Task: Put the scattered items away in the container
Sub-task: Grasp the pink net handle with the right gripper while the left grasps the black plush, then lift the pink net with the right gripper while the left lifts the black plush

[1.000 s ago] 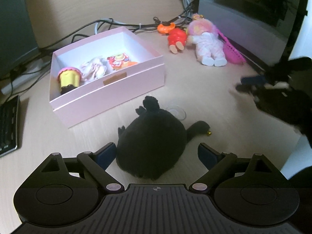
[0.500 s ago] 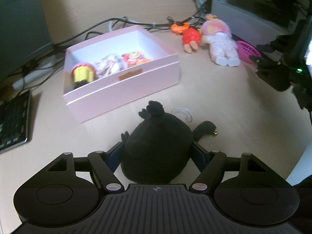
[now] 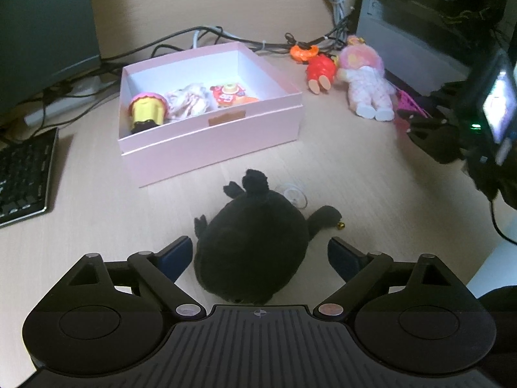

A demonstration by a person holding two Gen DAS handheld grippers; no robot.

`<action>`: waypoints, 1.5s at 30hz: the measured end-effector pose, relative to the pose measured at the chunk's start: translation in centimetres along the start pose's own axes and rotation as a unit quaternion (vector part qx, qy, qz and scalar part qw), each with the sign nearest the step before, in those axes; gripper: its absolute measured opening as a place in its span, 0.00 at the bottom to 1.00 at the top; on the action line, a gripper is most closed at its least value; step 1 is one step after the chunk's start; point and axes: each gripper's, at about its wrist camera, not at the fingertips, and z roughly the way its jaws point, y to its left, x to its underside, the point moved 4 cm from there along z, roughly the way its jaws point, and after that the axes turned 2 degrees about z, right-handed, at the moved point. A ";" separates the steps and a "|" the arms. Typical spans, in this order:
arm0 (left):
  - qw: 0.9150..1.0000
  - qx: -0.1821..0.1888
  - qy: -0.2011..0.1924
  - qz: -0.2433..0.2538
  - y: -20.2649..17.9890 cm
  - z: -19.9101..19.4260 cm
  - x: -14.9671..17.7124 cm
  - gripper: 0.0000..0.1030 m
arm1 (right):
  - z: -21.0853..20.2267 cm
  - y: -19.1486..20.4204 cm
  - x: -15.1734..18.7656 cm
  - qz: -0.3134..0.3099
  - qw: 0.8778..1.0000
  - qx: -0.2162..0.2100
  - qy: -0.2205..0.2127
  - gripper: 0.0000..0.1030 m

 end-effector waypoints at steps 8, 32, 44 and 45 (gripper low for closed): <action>1.000 -0.002 0.005 0.020 -0.3 1.1 -0.1 0.94 | -7.5 5.3 1.0 -0.017 0.994 -0.111 -0.011 0.14; 0.998 0.005 0.012 0.068 -0.6 0.6 0.8 0.95 | -1.7 -2.1 2.8 0.318 0.931 -0.156 0.087 0.80; 0.998 -0.023 0.005 0.061 -0.9 2.8 0.4 0.79 | -5.0 0.0 2.0 0.258 0.946 -0.189 0.057 0.80; 0.998 -0.024 0.004 0.060 -1.0 2.7 0.4 0.79 | -5.3 0.5 1.8 0.253 0.946 -0.196 0.055 0.80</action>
